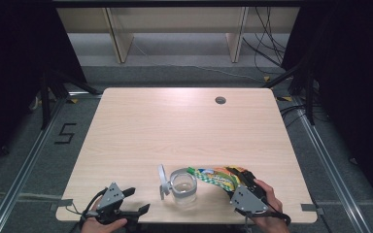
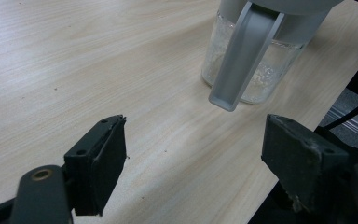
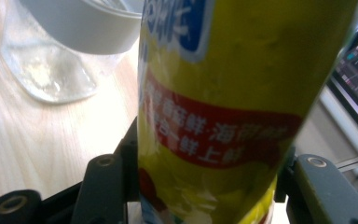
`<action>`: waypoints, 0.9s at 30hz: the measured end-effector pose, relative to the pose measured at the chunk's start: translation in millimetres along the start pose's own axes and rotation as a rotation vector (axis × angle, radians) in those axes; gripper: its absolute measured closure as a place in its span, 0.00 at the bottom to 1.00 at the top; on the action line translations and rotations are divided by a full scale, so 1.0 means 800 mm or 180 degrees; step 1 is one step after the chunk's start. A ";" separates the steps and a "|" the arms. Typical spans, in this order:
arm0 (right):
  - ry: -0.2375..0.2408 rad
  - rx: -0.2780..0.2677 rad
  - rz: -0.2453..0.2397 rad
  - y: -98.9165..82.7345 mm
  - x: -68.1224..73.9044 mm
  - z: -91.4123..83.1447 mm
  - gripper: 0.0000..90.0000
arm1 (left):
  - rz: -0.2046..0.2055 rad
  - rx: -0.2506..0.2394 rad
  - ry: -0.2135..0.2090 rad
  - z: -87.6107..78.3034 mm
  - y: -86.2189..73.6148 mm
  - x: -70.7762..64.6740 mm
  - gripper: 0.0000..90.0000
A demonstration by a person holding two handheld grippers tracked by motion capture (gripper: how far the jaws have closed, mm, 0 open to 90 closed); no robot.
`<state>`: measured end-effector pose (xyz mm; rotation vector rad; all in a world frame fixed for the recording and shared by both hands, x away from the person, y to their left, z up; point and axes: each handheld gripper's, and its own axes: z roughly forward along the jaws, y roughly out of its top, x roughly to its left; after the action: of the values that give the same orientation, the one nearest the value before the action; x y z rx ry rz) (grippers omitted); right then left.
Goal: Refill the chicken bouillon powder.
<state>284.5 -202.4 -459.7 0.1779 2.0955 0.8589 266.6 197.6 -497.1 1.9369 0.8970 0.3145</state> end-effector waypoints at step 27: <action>-0.0643 0.0486 -0.2126 0.037 0.014 -0.006 0.55 | -0.0032 0.0017 0.0030 0.001 -0.001 0.001 0.23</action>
<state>268.7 -178.4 -446.0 -0.3302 1.8457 0.2660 266.9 197.9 -498.5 1.9366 0.9144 0.3160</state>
